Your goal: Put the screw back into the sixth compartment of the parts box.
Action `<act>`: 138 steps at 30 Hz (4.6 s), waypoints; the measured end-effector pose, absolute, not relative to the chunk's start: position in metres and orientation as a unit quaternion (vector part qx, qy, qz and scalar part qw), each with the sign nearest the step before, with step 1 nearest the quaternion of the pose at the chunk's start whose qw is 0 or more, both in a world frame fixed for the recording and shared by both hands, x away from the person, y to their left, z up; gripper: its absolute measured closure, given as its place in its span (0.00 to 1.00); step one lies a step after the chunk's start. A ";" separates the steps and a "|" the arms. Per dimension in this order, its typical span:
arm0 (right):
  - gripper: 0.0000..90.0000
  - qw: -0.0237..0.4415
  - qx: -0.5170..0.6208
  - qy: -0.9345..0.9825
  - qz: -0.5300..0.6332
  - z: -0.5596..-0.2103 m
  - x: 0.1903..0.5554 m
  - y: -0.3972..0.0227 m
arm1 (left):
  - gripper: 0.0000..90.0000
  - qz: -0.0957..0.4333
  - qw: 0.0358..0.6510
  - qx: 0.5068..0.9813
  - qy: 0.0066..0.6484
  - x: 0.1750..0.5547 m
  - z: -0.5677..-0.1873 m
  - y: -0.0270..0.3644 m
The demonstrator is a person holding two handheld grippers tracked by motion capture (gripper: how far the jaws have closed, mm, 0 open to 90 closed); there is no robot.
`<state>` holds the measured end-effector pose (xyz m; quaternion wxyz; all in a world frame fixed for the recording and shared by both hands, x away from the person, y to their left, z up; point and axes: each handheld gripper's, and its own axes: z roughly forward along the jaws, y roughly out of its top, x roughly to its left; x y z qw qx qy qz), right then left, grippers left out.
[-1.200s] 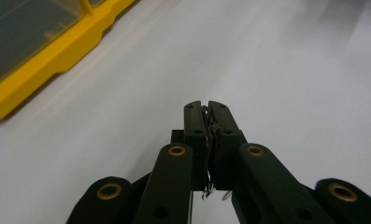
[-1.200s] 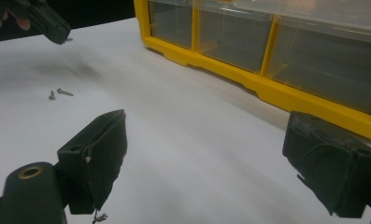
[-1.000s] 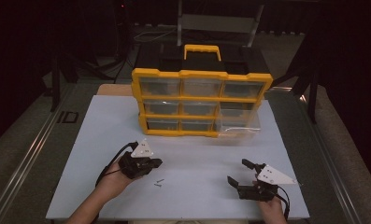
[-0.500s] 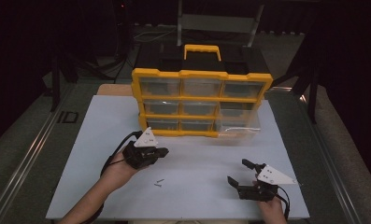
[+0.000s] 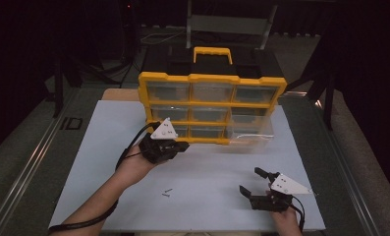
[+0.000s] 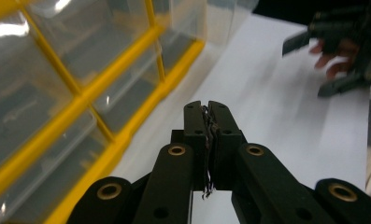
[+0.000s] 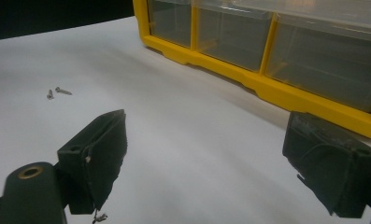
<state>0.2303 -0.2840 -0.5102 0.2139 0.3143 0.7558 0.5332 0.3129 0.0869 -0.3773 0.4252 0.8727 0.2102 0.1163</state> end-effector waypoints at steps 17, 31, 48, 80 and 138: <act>0.15 0.214 0.313 0.755 0.535 -0.510 0.230 -0.285 | 0.98 0.127 0.445 0.866 0.190 0.336 -0.348 0.052; 0.15 0.213 0.314 0.755 0.535 -0.510 0.230 -0.285 | 0.98 0.131 0.466 0.858 0.170 0.351 -0.329 0.016; 0.15 0.213 0.315 0.754 0.535 -0.510 0.230 -0.286 | 0.98 0.114 0.479 0.856 0.157 0.364 -0.326 -0.029; 0.15 0.211 0.312 0.757 0.533 -0.509 0.229 -0.286 | 0.98 0.090 0.404 0.893 0.173 0.389 -0.352 -0.085; 0.15 0.207 0.314 0.759 0.532 -0.510 0.230 -0.284 | 0.15 0.094 0.497 0.840 0.198 0.342 -0.343 0.042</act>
